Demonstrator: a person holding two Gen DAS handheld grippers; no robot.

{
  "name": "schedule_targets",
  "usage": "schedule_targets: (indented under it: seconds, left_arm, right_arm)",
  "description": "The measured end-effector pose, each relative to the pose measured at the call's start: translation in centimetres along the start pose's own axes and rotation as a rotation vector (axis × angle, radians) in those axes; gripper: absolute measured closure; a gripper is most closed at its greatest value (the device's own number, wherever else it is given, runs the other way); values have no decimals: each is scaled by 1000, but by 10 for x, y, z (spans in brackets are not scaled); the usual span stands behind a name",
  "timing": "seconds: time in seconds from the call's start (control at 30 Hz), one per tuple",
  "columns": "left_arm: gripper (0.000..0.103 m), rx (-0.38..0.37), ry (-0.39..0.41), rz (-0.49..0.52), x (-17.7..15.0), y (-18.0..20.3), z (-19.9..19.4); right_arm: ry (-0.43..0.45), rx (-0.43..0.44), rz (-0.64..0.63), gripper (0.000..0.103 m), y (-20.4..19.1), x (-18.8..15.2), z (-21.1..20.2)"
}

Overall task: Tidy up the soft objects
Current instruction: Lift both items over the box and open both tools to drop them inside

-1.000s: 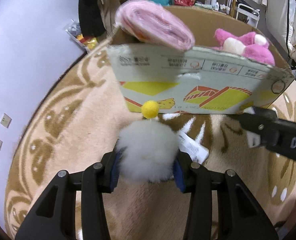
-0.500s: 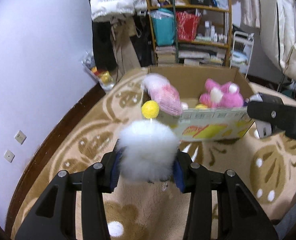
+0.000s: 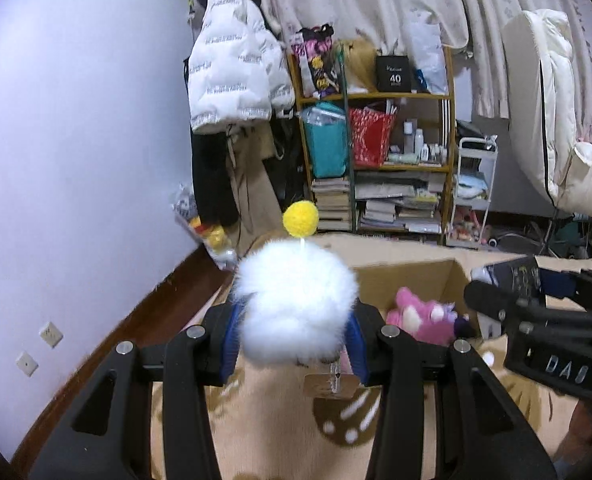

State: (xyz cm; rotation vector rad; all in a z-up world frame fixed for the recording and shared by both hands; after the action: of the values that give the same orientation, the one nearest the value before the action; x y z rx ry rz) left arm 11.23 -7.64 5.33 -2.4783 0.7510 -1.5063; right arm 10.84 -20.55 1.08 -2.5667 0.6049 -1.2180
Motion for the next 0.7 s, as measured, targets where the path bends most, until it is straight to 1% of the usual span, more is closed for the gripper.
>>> schedule_targets:
  seconds: [0.13,0.33,0.4,0.53,0.63,0.7]
  left_arm:
    - [60,-3,15,5,19,2,14]
    - [60,-22,12,-10,33,9,41]
    - [60,-36,14,-7,33,12,48]
    - [60,-69,-9,1,32,22,69]
    - [60,-99,-46,12,27,30,89]
    - [60,-103,-66,11,24,33,99]
  right_arm:
    - [17,-3,0,35,2,15,7]
    - [23,-2,19,35,11,31,22]
    - [23,3,33,35,15,34,27]
    - [17,6,66,35,28,37,37]
    - [-4,10,98,35,40,36,50]
    - [-31,16,135,35,48,34,61]
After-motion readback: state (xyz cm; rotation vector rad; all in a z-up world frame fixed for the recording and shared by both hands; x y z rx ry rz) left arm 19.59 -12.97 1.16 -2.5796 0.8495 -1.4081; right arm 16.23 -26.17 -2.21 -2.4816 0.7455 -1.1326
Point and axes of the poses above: each gripper's, at about its wrist camera, not at the fingertips, and z roughly the way its jaws point, y to its right, x to its top, the point moved 2 cm from there along z, roughly the way its jaws point, and after that the axes turned 15 degrees about z, right-handed, at the moved point
